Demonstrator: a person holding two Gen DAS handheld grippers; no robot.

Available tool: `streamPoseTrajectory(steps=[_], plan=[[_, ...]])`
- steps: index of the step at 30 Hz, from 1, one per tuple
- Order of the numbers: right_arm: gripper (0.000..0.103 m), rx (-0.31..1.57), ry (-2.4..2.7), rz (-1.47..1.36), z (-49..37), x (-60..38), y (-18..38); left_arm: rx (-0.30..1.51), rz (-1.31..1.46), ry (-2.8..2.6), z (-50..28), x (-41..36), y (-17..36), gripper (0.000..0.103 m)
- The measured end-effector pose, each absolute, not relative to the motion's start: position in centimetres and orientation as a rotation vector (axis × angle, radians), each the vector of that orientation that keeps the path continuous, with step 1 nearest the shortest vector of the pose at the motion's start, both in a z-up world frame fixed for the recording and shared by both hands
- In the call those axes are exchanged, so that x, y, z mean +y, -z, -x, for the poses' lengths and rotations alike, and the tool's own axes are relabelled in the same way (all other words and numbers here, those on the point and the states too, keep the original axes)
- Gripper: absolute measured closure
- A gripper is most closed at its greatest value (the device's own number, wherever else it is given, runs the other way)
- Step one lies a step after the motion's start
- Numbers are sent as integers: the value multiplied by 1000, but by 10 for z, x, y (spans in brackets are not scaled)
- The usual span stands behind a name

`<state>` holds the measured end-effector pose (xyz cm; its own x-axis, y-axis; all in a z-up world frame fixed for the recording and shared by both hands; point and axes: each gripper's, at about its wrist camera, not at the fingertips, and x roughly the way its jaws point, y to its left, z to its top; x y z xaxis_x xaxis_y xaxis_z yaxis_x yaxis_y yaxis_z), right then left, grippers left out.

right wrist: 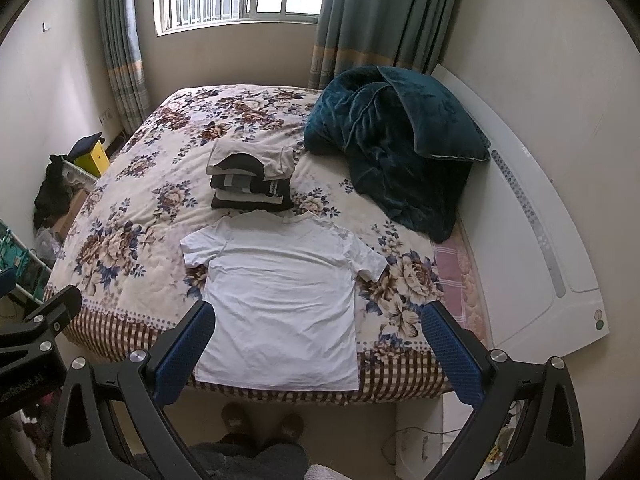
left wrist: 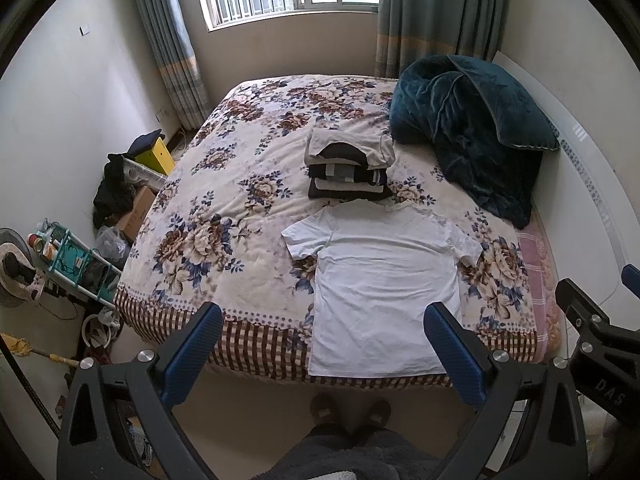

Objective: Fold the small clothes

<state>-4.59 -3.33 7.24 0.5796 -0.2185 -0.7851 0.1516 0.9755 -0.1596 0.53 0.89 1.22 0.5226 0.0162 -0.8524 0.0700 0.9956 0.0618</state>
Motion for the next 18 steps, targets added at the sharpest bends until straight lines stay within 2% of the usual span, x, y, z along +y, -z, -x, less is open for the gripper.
streamPoseTrajectory(steps=[18], plan=[[0, 926, 216, 85, 49, -36, -80, 1012, -78, 38, 0, 6, -17, 0]])
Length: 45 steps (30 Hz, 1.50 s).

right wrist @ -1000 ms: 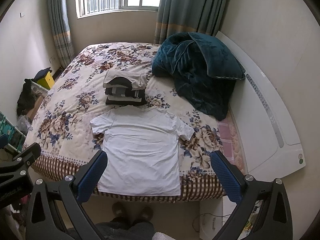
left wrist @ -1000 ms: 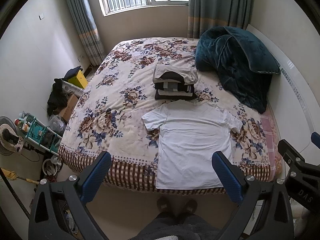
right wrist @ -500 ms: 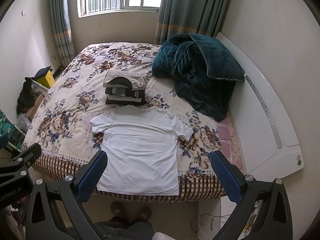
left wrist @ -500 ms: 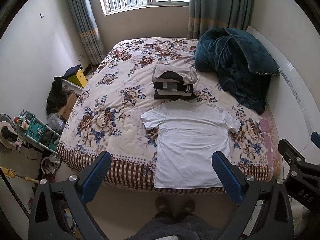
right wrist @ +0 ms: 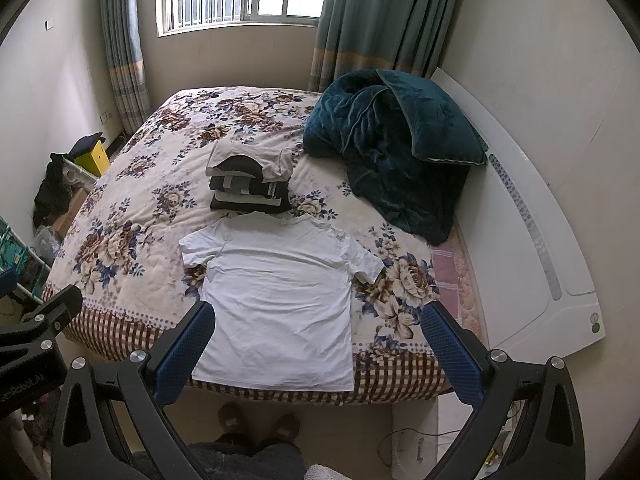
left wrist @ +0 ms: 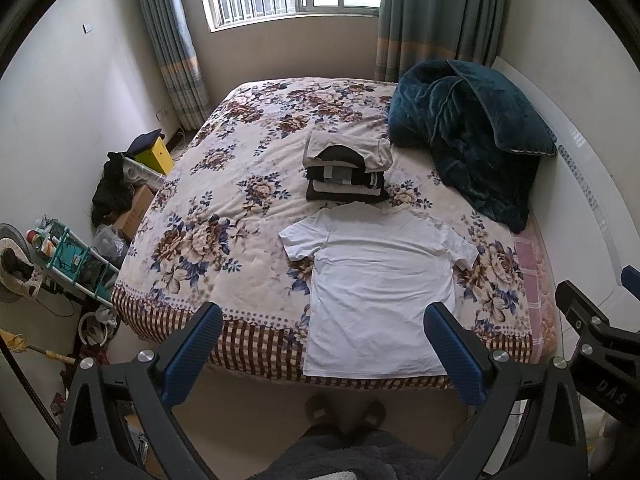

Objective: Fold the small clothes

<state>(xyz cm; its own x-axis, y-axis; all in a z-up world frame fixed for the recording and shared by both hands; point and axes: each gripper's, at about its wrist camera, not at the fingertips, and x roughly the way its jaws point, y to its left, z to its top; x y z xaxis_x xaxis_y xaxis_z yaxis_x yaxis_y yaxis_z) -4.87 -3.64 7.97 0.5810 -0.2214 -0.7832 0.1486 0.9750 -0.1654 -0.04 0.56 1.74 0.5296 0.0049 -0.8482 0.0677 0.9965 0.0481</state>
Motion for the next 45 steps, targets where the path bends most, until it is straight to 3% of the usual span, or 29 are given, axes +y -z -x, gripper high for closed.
streamPoseTrajectory(steps=[31, 38, 45], plan=[[0, 949, 213, 85, 49, -46, -85, 1004, -61, 53, -6, 5, -22, 0], [0, 995, 274, 27, 26, -52, -57, 999, -101, 44, -54, 9, 24, 0], [0, 1043, 422, -170, -35, -117, 34, 1057, -158, 54, -129, -16, 108, 0]])
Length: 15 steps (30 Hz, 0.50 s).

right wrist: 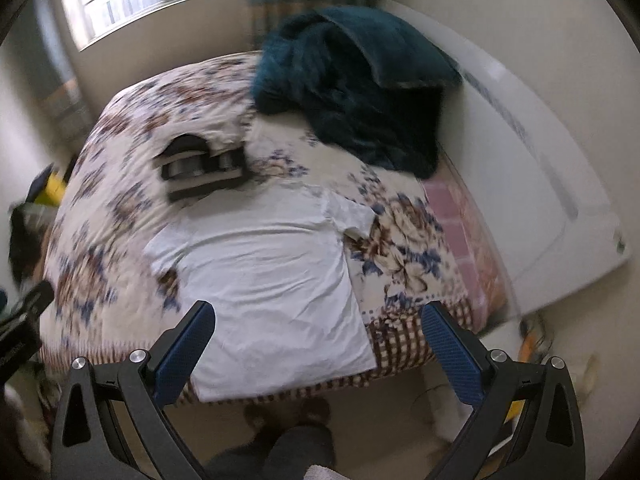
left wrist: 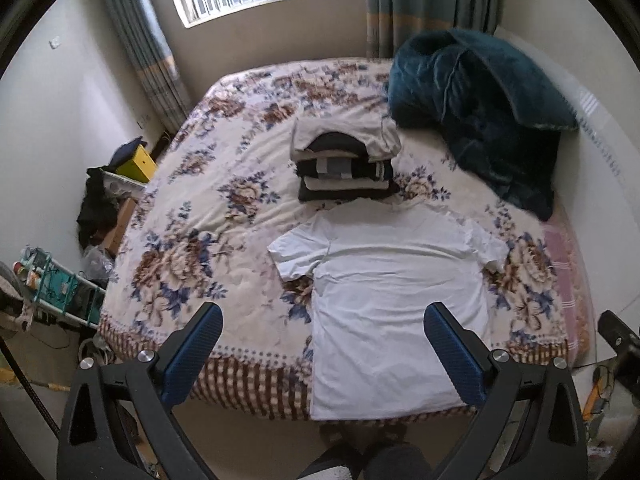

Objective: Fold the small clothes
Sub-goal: 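Lower the right tool to the T-shirt sleeve and close on it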

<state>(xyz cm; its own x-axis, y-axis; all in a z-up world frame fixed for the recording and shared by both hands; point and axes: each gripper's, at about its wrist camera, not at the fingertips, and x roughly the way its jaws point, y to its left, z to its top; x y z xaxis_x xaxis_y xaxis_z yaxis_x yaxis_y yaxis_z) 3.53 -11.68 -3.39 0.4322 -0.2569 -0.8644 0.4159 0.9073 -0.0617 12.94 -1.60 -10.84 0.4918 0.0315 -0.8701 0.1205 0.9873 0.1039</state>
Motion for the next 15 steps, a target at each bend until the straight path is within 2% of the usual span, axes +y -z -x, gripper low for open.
streamPoseTrajectory(steps=[5, 15], plan=[[0, 1093, 572, -330, -87, -193, 127, 1164, -201, 34, -185, -52, 182, 0], [0, 1241, 707, -749, -201, -378, 370, 1409, -264, -87, -280, -113, 348, 0]])
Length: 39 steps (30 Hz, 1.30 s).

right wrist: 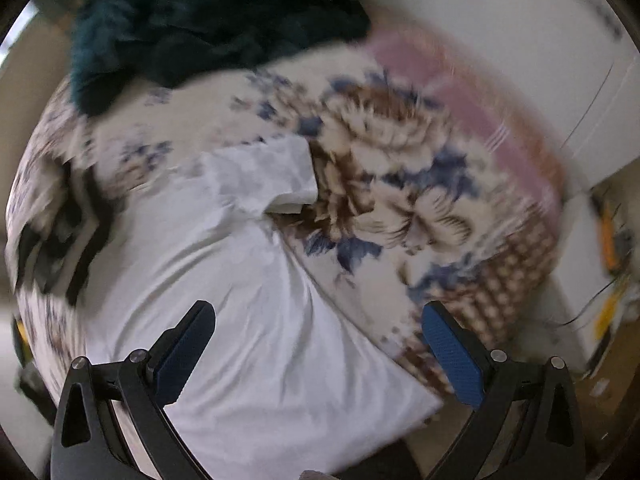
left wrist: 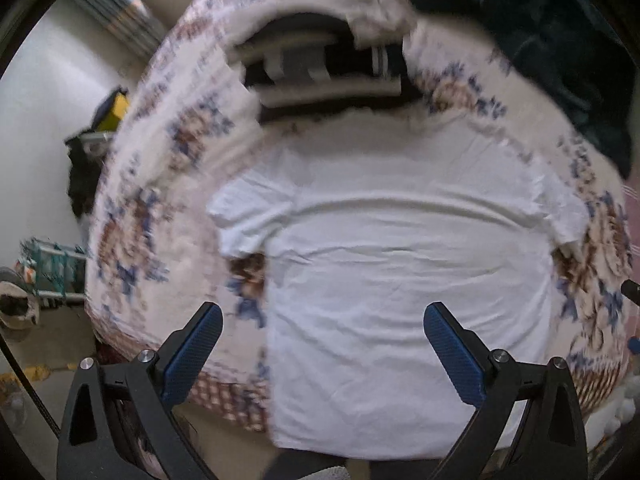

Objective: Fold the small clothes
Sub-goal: 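Lower the right tool to the T-shirt sleeve and close on it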

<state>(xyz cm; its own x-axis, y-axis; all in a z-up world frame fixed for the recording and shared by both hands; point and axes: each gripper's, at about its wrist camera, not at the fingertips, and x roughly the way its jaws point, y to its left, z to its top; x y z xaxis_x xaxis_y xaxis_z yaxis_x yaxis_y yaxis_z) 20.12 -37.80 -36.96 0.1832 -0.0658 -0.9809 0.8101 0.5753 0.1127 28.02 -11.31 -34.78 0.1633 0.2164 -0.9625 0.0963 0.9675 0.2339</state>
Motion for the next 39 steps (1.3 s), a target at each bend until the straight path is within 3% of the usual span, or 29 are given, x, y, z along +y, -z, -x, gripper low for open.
streamPoseTrajectory(steps=[6, 7, 9, 11, 12, 14, 17, 19, 30, 35, 39], plan=[[2, 1237, 771, -1049, -234, -441, 491, 1529, -256, -129, -316, -129, 451, 0], [7, 1224, 773, -1106, -239, -448, 508, 1544, -249, -135, -320, -129, 466, 0], [26, 1203, 770, -1192, -245, -455, 533, 1564, -237, -142, -330, -132, 487, 0], [51, 1177, 774, -1256, -253, -460, 554, 1574, -221, -142, -339, -132, 505, 0], [55, 1157, 789, -1278, -256, -462, 563, 1577, -219, -144, -342, -131, 511, 0], [78, 1130, 828, -1273, -262, -460, 569, 1577, -205, -149, -349, -128, 520, 0], [95, 1090, 870, -1179, -281, -449, 561, 1580, -163, -165, -357, -116, 524, 0], [100, 1069, 866, -1068, -298, -435, 546, 1578, -128, -181, -360, -104, 521, 0], [101, 1084, 546, -454, -392, -291, 480, 1524, -66, -245, -362, -36, 501, 0], [101, 1141, 242, 60, -415, -162, 508, 1534, -64, -272, -359, -21, 505, 0], [99, 1245, 85, 246, -399, -113, 541, 1547, -49, -287, -353, -9, 510, 0]])
